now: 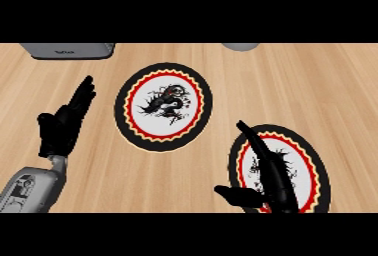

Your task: Pick the pear from the plate and place it in the plate

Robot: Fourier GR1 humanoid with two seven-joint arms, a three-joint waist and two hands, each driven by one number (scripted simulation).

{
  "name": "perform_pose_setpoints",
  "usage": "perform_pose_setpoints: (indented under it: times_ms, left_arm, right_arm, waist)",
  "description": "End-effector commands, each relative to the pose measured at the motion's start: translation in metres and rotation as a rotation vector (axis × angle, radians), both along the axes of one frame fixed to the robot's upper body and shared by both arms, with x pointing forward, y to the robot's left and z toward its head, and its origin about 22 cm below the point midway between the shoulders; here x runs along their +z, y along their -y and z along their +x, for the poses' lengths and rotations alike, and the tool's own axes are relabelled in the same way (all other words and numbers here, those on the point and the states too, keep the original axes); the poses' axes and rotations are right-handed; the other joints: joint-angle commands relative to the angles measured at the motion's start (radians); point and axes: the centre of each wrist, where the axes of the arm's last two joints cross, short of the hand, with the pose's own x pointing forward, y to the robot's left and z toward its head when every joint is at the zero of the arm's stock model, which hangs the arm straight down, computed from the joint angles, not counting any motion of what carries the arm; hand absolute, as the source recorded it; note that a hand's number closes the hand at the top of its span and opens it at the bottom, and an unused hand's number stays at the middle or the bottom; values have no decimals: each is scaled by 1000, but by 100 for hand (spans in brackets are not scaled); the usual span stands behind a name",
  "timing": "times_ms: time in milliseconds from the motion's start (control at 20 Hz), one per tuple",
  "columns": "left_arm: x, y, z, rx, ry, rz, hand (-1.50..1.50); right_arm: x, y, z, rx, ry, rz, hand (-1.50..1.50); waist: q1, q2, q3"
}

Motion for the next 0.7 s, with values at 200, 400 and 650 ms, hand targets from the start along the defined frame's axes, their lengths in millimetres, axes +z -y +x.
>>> perform_pose_setpoints:
  times_ms: [200, 400, 650]
  left_arm:
    - [7, 6, 2, 2, 9, -11, 0]
    - [3, 5, 2, 24, 2, -11, 0]
    - [-4, 13, -5, 5, -7, -22, 0]
  right_arm:
    - [58, 12, -42, -80, 182, -172, -150]
    - [89, 35, -54, -96, 65, -361, -150]
    - [117, 34, -70, -63, -186, -552, -150]
  waist:
    - [-9, 0, 1]
    - [-12, 0, 0]
    - [2, 1, -2]
